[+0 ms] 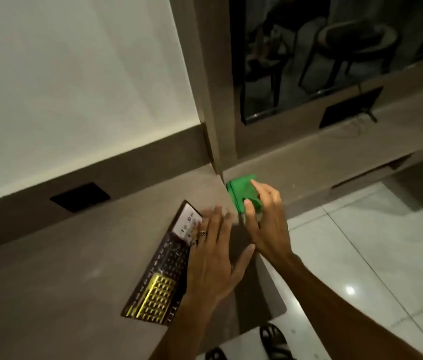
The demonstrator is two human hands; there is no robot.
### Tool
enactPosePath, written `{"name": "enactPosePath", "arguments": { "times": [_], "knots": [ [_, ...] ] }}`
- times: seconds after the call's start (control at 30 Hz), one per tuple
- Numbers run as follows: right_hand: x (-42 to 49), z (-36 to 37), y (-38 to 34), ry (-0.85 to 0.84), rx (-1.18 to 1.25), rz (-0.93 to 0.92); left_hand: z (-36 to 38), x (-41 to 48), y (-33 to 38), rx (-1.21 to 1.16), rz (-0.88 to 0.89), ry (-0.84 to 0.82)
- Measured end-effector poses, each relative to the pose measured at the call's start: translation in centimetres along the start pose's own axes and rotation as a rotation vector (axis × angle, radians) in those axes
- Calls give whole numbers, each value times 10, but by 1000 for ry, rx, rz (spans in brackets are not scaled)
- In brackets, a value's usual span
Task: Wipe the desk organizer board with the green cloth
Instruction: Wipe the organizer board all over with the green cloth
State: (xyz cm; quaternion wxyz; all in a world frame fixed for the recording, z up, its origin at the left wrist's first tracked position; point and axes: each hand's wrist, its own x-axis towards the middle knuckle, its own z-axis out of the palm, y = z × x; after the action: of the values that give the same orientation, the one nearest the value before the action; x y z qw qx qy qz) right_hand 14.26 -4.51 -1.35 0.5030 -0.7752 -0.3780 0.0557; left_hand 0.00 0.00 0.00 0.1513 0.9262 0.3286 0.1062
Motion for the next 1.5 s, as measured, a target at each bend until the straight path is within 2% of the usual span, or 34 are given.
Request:
{"name": "enactPosePath", "arguments": {
  "times": [0.03,0.13,0.27,0.43,0.57,0.7,0.8,0.9,1.0,1.07,1.13,1.2,1.27,1.33,1.4,1.5],
  "knots": [
    [-1,5,19,-42,-69,29,20,-2,-5,51,-13,-114],
    [6,22,68,-171,-197,141,74,-6,-29,171,25,-264],
    [28,54,115,-255,-334,224,117,-7,-46,215,50,-267],
    [60,83,138,-118,-526,413,131,-2,-48,212,57,-262],
    [79,98,144,-99,-382,649,131,-4,-45,236,42,-274],
    [101,100,146,-46,-48,862,131,-4,-49,248,42,-271],
    [105,90,144,-99,173,929,132,-5,-51,234,55,-277],
    [90,72,131,-68,308,797,131,-6,-50,214,55,-303],
    [56,47,103,-114,347,568,122,-6,-45,170,42,-360],
    [28,27,85,-148,395,498,108,-12,-38,124,62,-382],
    [1,9,67,-195,502,498,86,-27,-30,105,90,-316],
    [-24,-1,46,-242,545,495,53,-46,-28,99,92,-170],
    [-48,-3,24,-283,520,448,16,-64,-40,91,52,-32],
    [-73,2,4,-329,431,316,-21,-79,-64,154,-45,29],
    [-95,16,-12,-376,290,142,-47,-89,-87,215,-177,-20],
    [-115,46,-27,-410,123,-145,-56,-99,-110,219,-317,-210]
  ]
}}
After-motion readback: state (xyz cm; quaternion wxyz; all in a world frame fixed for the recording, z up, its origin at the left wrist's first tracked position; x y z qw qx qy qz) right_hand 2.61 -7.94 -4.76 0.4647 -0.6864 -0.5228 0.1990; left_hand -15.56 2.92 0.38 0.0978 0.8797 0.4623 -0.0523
